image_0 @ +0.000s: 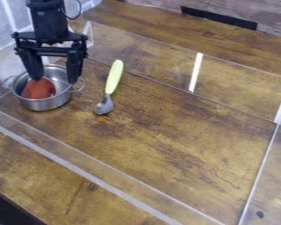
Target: Remove the mushroom from the silver pot and put it on the table
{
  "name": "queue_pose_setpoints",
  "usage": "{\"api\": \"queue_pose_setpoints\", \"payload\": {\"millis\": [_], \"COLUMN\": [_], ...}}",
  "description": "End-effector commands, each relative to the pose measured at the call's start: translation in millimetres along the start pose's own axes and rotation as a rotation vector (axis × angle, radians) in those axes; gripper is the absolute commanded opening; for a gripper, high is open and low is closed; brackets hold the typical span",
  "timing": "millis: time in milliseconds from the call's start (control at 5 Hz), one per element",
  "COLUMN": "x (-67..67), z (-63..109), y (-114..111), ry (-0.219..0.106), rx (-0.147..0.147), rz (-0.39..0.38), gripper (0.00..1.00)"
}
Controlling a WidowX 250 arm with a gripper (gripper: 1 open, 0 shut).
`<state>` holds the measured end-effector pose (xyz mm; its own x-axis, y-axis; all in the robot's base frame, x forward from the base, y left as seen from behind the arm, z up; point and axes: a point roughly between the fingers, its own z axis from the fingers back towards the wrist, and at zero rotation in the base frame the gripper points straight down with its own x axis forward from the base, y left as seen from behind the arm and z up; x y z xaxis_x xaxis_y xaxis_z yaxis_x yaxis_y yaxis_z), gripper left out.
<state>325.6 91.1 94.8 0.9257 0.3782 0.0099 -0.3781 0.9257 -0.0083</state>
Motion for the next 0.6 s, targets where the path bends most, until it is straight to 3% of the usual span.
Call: {"api": "queue_pose_setpoints", "payload": {"millis": [0,400], "x": [8.1,8.4], "z": [16.4,-1.0], "y": [5,19], "ry": [-0.057,-0.055], "rx": [-0.007,-0.015], "rz": [0.058,0.016], "gripper": [1.00,1.00]}}
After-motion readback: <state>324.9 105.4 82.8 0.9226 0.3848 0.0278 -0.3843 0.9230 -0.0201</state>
